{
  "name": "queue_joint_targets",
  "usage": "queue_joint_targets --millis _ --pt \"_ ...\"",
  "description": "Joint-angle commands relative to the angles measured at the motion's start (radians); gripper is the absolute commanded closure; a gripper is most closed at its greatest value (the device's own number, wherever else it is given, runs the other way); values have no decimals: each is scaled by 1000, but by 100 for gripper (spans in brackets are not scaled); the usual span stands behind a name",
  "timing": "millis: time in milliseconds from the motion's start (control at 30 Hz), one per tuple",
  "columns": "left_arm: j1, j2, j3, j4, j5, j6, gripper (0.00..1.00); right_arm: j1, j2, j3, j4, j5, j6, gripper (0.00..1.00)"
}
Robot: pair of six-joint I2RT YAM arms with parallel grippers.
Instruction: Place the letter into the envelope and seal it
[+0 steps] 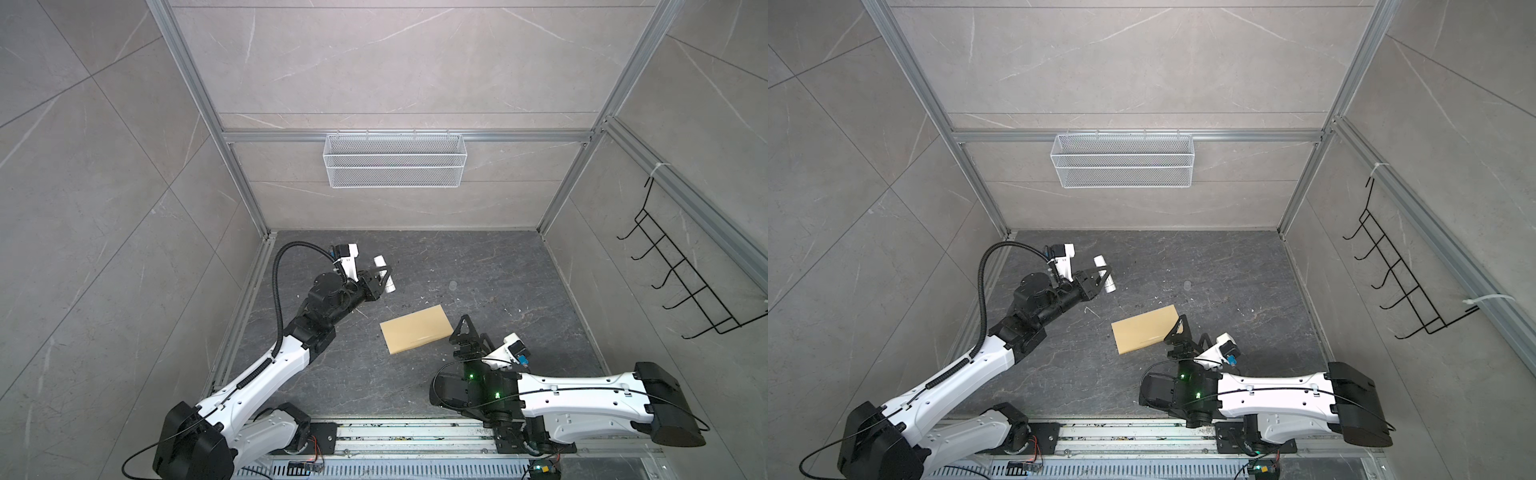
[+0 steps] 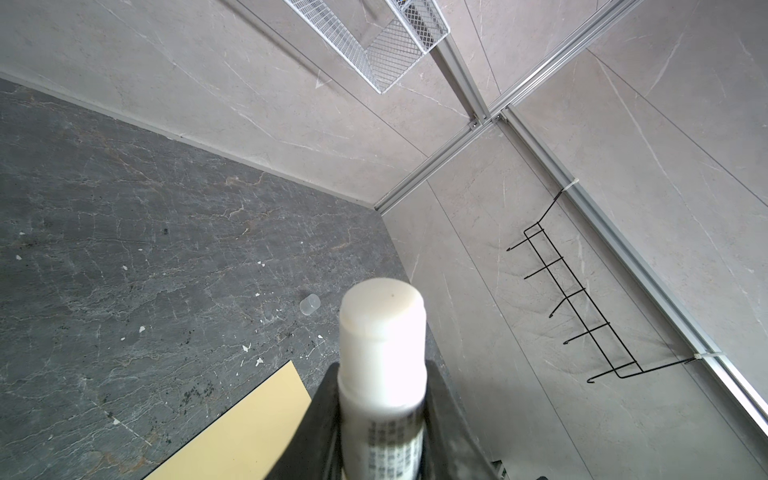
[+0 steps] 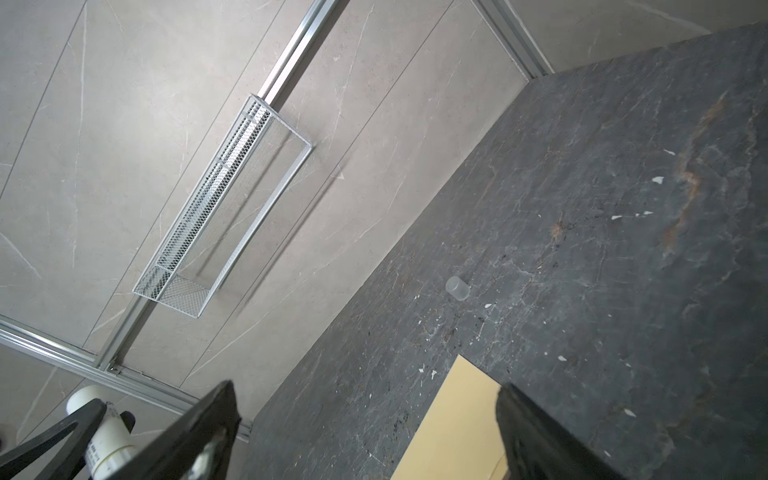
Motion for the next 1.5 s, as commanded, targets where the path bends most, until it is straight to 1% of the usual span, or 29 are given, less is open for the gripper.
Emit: queue_joint_targets --millis 0,67,100,133,167,200,267,300,333,367,400,467,500,533,600,667,733,800,867,933,1033,1067,1100,1133,1200,1267,1333,1433,1467 --pt "-1 8 19 47 0 12 100 21 -12 10 -7 31 605 2" --pt "-1 14 21 49 1 9 100 37 -19 -7 27 65 604 1" --pt "-1 19 22 51 3 7 100 43 -21 -1 7 92 605 1" --pt "-1 21 22 53 4 6 100 49 -15 26 -69 133 605 1" --pt "-1 24 22 56 6 6 100 58 2 77 -208 197 606 1" --pt "-1 27 22 58 6 6 100 64 22 148 -384 213 603 0" --pt "-1 31 22 65 8 5 100 64 89 305 -736 216 599 0" --pt "-1 34 22 67 10 4 100 62 141 401 -949 216 597 0" --pt "-1 38 24 70 13 3 100 54 195 484 -1079 217 530 0" --pt "-1 40 24 74 16 1 100 51 234 557 -1082 216 284 0" --pt "-3 43 23 75 18 0 100 54 273 623 -1087 215 69 0" --pt "-3 47 22 79 21 -3 100 51 327 688 -1088 213 -191 0" --pt "-3 50 22 81 22 -6 100 46 346 712 -1089 213 -297 0" --pt "-4 52 22 81 23 -8 100 40 357 725 -1091 211 -369 0" --pt "-4 54 22 82 24 -10 100 24 353 723 -1091 210 -475 0" --pt "-4 54 23 82 23 -10 100 -2 326 701 -1093 197 -538 0" --pt "-5 55 22 82 21 -10 100 -16 281 677 -1092 181 -568 0" --pt "-6 57 21 83 20 -13 100 -19 260 660 -1091 176 -654 0" --pt "-6 65 22 86 21 -16 100 -22 270 641 -1092 176 -768 0" --pt "-7 76 27 91 25 -21 100 -25 291 631 -1093 159 -857 1" --pt "-9 85 34 93 32 -25 100 -29 324 615 -1091 122 -954 0" --pt "-10 86 36 92 33 -27 100 -42 330 617 -1092 107 -965 0" --pt "-11 89 37 92 33 -27 100 -56 327 629 -1092 91 -936 1" --pt "-12 89 38 94 31 -25 100 -61 307 631 -1092 87 -876 1" --pt "-13 89 37 94 32 -27 100 -63 235 621 -1091 91 -688 0" --pt "-13 86 35 94 30 -26 100 -62 125 598 -1091 81 -442 0" --pt "-15 81 29 93 24 -25 100 -62 -1 539 -1088 58 -125 1" --pt "-18 79 24 96 16 -24 100 -46 -150 401 -1088 87 336 0" --pt "-17 81 23 98 16 -24 100 -34 -179 363 -1089 114 462 0"
